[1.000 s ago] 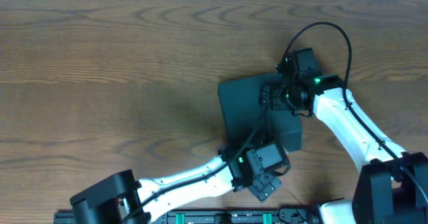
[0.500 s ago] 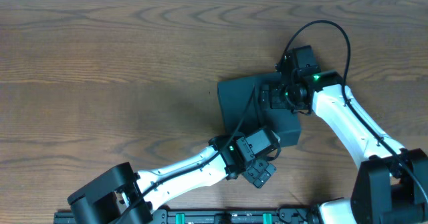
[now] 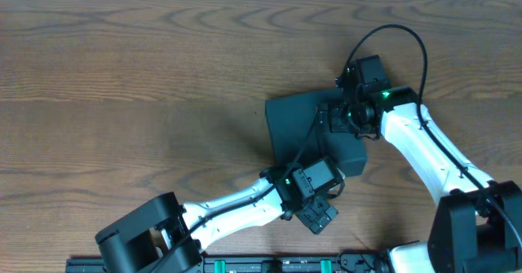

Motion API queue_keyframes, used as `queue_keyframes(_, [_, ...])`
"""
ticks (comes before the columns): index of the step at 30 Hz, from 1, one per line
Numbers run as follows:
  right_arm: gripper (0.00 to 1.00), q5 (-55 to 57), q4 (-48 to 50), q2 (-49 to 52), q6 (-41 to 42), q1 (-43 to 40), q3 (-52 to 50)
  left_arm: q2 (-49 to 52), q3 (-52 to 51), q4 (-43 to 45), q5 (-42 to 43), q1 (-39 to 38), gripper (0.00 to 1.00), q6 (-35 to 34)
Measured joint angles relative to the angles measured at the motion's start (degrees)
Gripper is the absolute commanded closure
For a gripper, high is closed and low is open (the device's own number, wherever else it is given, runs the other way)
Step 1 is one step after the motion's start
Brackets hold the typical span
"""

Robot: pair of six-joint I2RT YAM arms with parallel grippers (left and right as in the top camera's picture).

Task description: Pack container

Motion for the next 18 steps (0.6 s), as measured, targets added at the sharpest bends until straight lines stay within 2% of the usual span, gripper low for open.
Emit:
queue_keyframes(7, [0.01,0.31,0.87,0.11,0.76,0.0,0.04,1.09,-0.07,1.38,-4.31,0.13,0.05,0.35])
queue_keyframes(18, [0.01,0.42,1.29,0.13,1.44,0.0,0.09,5.27,-0.31,5.27,-11.93,3.02,0.05,4.59])
